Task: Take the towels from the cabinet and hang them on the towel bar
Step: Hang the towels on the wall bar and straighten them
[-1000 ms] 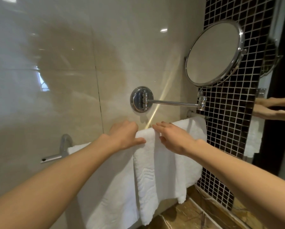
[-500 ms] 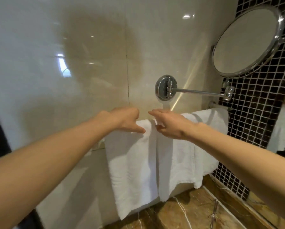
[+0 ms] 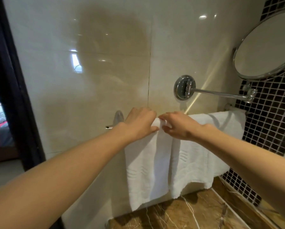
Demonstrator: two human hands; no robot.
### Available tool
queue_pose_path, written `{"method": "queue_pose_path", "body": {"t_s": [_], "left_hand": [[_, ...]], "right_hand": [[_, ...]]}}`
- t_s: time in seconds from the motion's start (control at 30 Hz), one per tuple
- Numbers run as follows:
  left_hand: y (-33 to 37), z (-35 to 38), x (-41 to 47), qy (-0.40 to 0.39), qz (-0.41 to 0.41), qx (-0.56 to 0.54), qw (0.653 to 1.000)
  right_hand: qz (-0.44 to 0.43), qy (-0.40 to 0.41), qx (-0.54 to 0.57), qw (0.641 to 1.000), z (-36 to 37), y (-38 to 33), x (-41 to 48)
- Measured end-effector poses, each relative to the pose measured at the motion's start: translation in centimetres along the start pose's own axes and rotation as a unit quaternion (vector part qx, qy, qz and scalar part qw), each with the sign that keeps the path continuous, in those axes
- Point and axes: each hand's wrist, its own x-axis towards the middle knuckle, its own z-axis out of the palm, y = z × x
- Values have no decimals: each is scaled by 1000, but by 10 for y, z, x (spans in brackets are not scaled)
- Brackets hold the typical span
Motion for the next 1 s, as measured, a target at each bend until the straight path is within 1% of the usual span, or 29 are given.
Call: {"method": "queue_pose_path", "body": {"t_s": [0.07,0.13,0.23,0.27,0.33,0.37,0.43,0.53,0.63,0.7,0.77,0.9,1.0], "left_hand": [[1,5,-8,43,-8,-15,999],[3,10,-19,134,9,-64,989],[8,21,-39,263,37,-149,952],[11,24,-47,276,43,-194,940],[19,30,-70,259,44,-278,924],[23,33,-84,241,30,-311,919],[28,50,-113,197,-23,-357,913],[34,91,-155,157,-144,-389,896],[37,131,-180,87,-283,-432,852],[40,155,-185,24,-337,-460,821],[44,176,-185,-26,-349,-488,799],[49,204,-181,-89,-364,-551,746],[50,221,-182,-105,-377,-559,731]], "right_hand": [[4,1,3,1000,1,-2,-1],[-1,11,5,1000,2,-5,-3],[-25,28,10,999,4,-14,-7],[-30,31,7,999,4,-18,-9],[-32,33,3,999,4,-25,-11],[-34,36,3,999,4,-28,-11],[-36,39,2,999,6,-34,-10],[-32,38,7,999,9,-42,-9],[-14,51,25,998,13,-48,-8],[-1,57,28,998,14,-50,-7],[4,60,27,998,17,-50,-4],[3,67,21,998,19,-49,1],[1,72,26,997,21,-49,3]]}}
